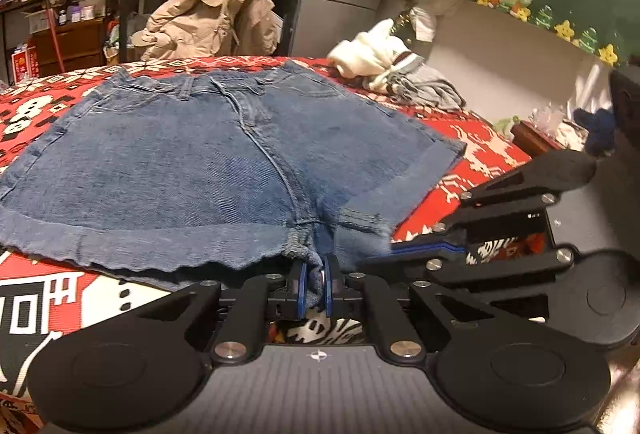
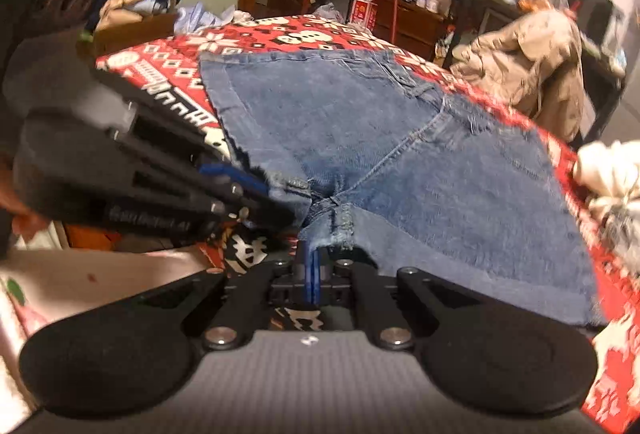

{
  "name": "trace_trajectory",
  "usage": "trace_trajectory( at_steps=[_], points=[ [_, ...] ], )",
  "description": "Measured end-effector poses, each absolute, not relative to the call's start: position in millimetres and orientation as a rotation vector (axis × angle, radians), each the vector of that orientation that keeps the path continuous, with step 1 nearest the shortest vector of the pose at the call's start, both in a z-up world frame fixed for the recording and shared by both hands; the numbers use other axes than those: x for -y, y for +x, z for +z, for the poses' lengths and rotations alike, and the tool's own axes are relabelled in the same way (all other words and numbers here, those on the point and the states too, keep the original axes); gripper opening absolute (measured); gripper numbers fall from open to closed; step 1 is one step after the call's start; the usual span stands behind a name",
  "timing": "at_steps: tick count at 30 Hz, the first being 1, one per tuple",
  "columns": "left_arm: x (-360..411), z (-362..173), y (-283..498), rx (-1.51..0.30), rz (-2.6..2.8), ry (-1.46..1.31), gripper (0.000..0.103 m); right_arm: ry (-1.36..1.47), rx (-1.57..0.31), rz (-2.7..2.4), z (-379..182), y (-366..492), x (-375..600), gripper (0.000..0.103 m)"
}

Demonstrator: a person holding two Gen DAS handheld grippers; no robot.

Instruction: Fold clothes

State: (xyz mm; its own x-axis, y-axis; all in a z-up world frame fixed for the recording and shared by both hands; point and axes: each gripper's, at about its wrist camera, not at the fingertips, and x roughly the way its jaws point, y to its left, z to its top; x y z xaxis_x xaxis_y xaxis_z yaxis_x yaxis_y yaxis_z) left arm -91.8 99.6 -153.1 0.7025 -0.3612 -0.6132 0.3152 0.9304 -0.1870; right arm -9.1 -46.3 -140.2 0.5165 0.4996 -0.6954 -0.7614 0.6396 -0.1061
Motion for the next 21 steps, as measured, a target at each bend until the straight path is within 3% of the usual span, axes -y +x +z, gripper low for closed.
trace_trajectory(
  at_steps=[13, 16, 21],
  points=[
    [-105.3, -156.2, -89.3, -0.730, -0.407, -0.100, 0.003, -0.382, -0.690, 0.797, -145.0, -9.9, 46.6, 0.003],
    [-105.2, -153.3, -92.7, -0.713, -0.411, -0.090, 0.009, -0.376, -0.690, 0.798, -145.0, -11.2, 48.1, 0.009],
    [-101.5, -149.9, -95.5, -0.702, -0.421, -0.075, 0.032, -0.338, -0.710, 0.790, -140.8, -14.1, 63.1, 0.014]
  ],
)
